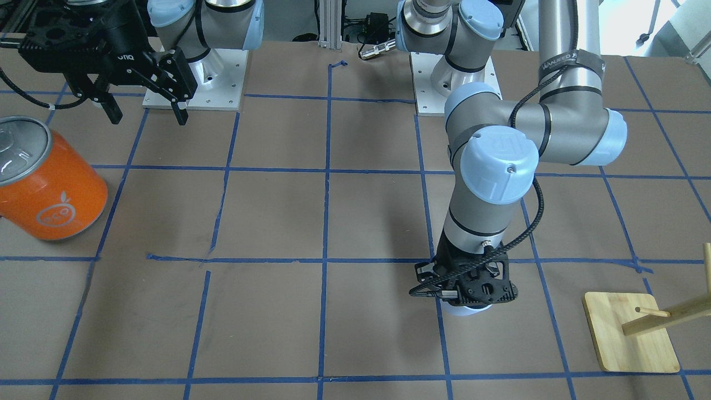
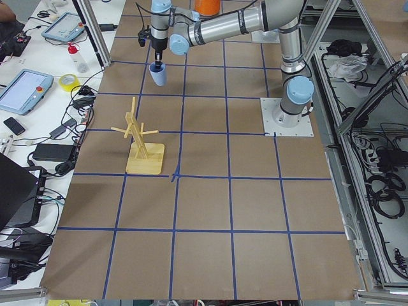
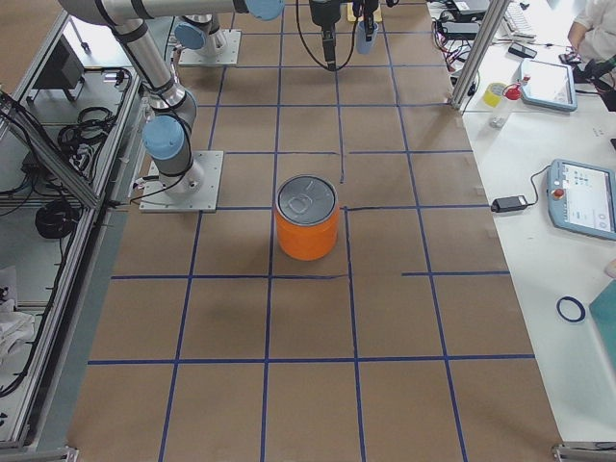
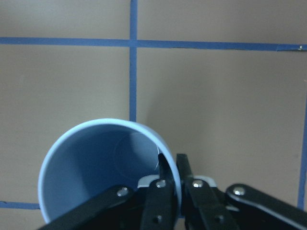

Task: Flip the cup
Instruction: 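Carry the upright cup with the left gripper toward the wooden block and lower it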

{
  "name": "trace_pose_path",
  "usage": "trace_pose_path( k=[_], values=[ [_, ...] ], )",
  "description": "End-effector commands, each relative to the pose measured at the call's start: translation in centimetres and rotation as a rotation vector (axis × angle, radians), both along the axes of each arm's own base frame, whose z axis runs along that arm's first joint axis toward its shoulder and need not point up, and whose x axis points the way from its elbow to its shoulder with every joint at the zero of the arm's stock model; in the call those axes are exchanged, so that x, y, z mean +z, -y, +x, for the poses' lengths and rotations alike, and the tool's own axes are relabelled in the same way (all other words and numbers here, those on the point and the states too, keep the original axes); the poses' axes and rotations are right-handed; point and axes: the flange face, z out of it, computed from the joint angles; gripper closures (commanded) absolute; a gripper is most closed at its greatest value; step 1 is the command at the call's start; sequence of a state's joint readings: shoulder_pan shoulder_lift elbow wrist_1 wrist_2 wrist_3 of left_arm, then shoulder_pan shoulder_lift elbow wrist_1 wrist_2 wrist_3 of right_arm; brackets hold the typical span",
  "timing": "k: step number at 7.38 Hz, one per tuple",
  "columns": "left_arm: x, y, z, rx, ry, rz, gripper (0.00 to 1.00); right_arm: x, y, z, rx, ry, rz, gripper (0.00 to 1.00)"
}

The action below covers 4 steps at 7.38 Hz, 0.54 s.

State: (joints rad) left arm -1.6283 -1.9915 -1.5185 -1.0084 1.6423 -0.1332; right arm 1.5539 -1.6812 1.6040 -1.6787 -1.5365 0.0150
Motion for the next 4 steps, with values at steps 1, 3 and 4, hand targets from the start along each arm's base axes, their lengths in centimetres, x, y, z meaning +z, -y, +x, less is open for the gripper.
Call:
trace_pose_path(
  k=[1, 3, 4],
  values=[
    [-0.7, 0.4, 3.3, 0.036, 0.04, 0.008, 1.0, 0.0, 0.0, 0.0, 0.004, -0.001, 0.001, 0.0],
    [-1.7, 0.9, 4.7, 0.058, 0.043, 0.022, 1.0, -0.1, 0.0, 0.0, 0.004, -0.003, 0.003, 0.0],
    [-2.3, 1.2, 5.9, 0.072, 0.038, 0.031, 1.0, -0.1, 0.0, 0.0, 0.004, -0.001, 0.003, 0.0]
  ],
)
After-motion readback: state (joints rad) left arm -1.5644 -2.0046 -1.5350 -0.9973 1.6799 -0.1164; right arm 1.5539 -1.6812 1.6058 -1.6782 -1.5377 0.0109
